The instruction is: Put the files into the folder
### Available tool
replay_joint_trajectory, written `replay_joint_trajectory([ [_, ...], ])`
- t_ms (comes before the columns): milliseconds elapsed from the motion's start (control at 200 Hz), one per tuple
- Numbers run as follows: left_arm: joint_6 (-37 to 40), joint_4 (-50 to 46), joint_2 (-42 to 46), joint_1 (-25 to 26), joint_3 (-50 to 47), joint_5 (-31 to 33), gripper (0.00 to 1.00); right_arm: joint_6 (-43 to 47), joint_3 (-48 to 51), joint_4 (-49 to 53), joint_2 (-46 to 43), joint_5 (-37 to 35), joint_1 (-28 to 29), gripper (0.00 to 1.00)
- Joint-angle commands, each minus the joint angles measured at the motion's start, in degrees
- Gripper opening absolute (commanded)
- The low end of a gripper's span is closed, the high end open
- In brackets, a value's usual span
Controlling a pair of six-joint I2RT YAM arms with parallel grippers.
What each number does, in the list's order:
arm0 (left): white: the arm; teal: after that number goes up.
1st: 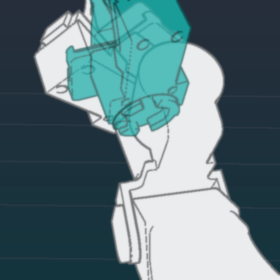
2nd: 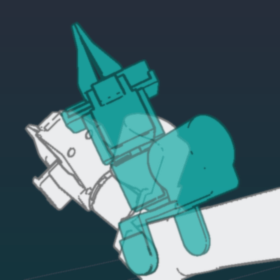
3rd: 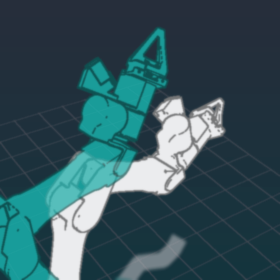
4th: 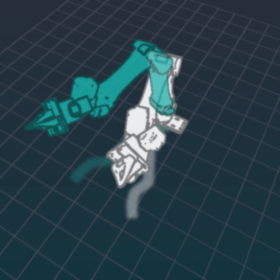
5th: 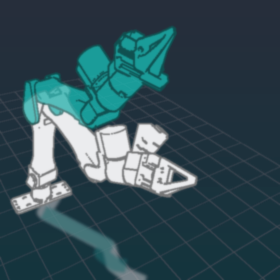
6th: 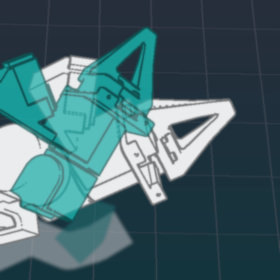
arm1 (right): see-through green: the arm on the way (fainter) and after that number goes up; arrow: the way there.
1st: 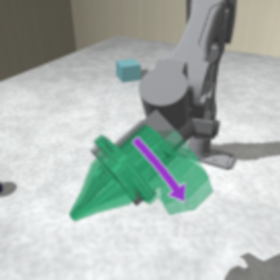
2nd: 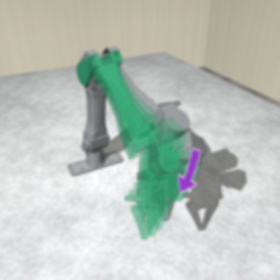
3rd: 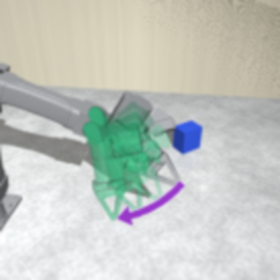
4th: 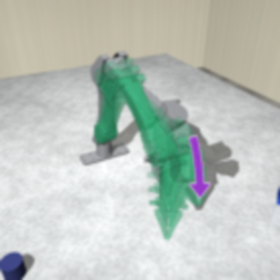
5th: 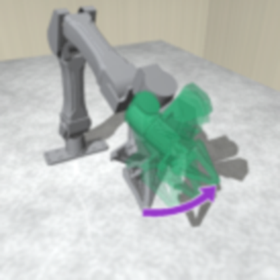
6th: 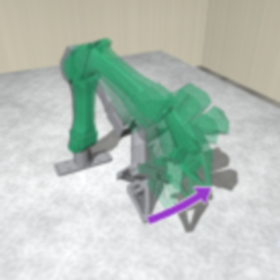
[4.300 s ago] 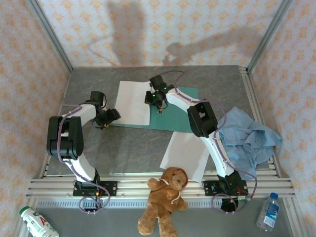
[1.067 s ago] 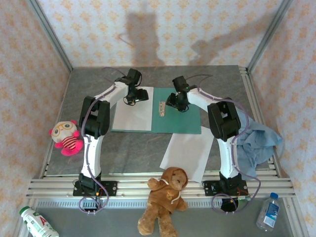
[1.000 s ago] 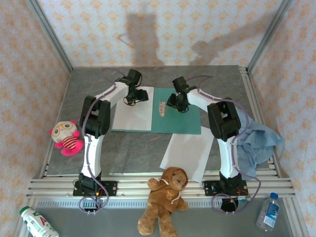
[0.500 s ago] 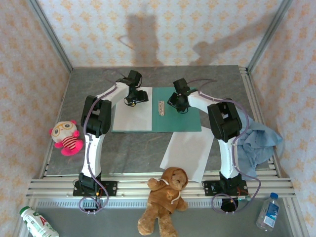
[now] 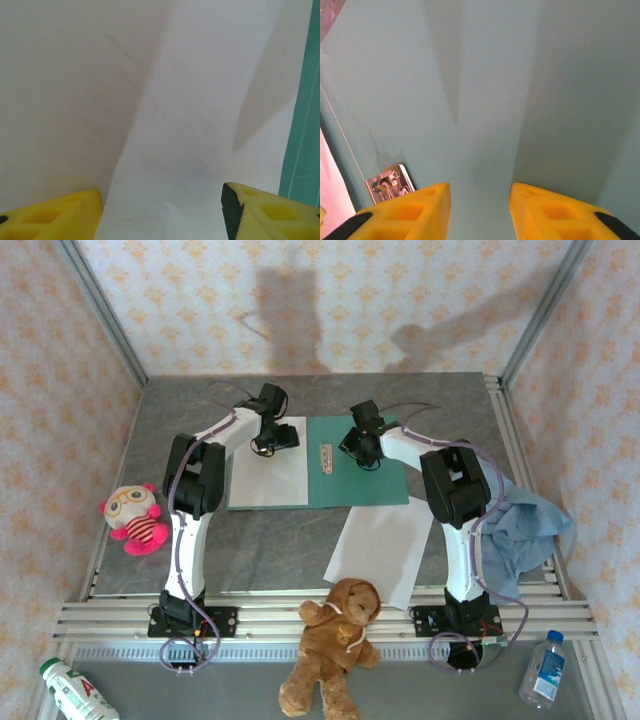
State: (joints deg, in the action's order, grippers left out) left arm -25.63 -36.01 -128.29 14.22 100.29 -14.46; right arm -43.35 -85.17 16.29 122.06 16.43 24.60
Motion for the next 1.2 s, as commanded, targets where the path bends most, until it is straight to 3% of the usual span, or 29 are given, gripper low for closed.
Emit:
replay_joint_trajectory([
  [0, -0.8, -3.6, 2.2, -1.3, -2.2, 2.4, 0.66, -0.9, 2.8, 4.2, 2.0, -2.8, 0.4, 0.38],
  [771, 2.8, 0.0, 2.8, -0.6, -4.1, -4.8, 0.66, -1.7, 1.8, 4.2, 2.8, -3.0, 1.1, 0.38],
  [1196, 4.4, -9.4, 3.7, -1.6, 6.6, 0.3, 0.73, -2.5, 0.4, 4.9, 3.0, -2.7, 1.4, 0.38],
])
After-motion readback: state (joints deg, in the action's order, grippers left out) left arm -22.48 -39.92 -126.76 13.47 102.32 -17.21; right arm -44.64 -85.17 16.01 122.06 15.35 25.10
